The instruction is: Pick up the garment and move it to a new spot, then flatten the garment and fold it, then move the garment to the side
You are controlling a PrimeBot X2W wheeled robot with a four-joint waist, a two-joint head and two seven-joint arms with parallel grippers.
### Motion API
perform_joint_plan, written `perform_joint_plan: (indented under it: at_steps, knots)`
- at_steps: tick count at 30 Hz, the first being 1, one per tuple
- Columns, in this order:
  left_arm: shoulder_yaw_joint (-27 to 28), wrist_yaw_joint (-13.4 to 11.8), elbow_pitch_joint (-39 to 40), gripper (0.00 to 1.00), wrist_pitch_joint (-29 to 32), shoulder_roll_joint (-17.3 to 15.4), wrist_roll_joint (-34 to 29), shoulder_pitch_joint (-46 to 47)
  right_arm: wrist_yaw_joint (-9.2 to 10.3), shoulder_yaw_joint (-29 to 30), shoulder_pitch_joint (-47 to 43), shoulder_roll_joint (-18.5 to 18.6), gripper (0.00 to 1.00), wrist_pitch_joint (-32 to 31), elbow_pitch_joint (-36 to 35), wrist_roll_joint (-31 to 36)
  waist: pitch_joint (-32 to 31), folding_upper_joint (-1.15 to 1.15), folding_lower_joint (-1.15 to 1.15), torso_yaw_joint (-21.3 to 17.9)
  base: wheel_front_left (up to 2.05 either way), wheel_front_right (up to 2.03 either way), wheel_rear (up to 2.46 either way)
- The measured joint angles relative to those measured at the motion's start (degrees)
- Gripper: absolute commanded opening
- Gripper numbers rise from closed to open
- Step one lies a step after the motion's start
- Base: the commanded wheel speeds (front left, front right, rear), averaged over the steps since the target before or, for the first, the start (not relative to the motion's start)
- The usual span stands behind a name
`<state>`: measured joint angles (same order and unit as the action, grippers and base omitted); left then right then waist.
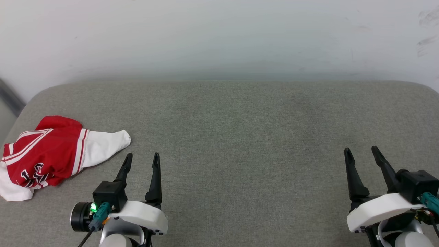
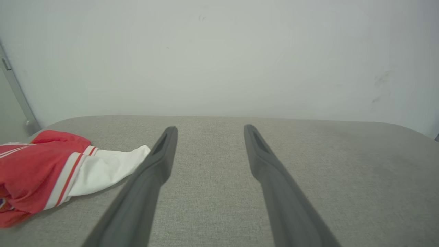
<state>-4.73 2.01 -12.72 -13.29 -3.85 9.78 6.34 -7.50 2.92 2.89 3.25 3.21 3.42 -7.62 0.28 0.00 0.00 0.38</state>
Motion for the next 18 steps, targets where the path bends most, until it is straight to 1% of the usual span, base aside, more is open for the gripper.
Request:
perform_joint_plan:
  at_steps: [9, 18]
  knots:
    - [0.25, 0.51, -1.08, 1.00, -0.87, 0.31, -2.00, 0.14, 0.00, 0.63, 0.01, -0.16, 1.00, 1.05, -0.07, 2.56, 0.09, 0.00, 0.00, -0.06, 0.00, 0.00, 0.00]
    - [0.35, 0.70, -2.59, 1.00, -1.63, 0.63, -3.78, 0.74, 0.00, 0.97, 0.03, -0.21, 1.00, 1.97, 0.33, 3.60, -0.02, 0.00, 0.00, -0.09, 0.00, 0.00, 0.00]
